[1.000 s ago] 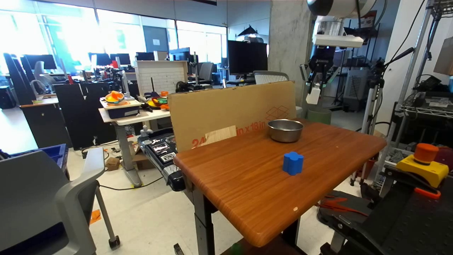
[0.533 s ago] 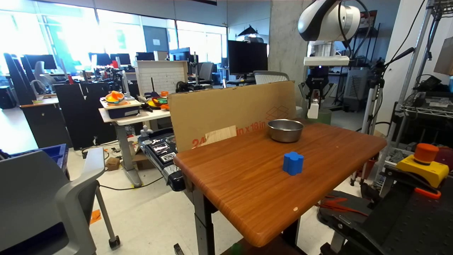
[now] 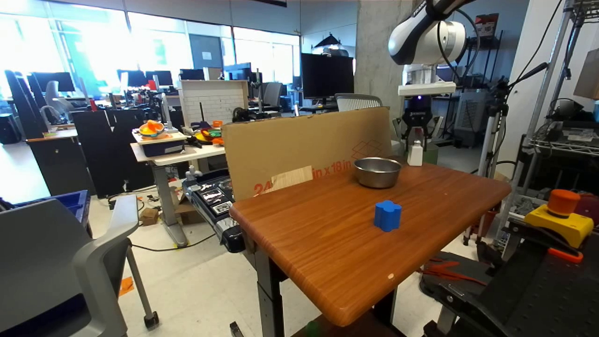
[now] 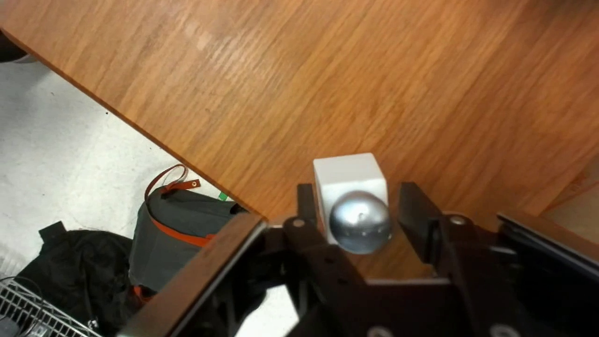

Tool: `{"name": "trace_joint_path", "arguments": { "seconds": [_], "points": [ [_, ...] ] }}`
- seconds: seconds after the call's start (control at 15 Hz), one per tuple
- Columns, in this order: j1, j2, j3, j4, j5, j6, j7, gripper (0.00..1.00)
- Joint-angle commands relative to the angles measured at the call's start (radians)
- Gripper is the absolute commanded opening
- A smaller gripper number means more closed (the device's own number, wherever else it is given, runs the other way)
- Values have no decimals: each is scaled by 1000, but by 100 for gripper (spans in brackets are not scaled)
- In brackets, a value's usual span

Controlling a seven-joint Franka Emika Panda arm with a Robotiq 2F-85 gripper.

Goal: Move the salt shaker forward

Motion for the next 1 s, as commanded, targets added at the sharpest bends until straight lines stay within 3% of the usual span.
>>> {"name": "trace_joint_path", "arguments": {
  "seconds": [0.0, 0.2, 0.53, 0.6, 0.93],
  "points": [
    [-14, -35, 16, 4, 17, -41, -58, 82],
    [20, -177, 30, -155, -19, 28, -185, 100],
    [94, -373, 17, -383, -149, 67, -347, 100],
    [68, -270, 24, -235, -105, 22, -288, 100],
    [89, -351, 25, -348, -140, 36, -326, 100]
  ]
}}
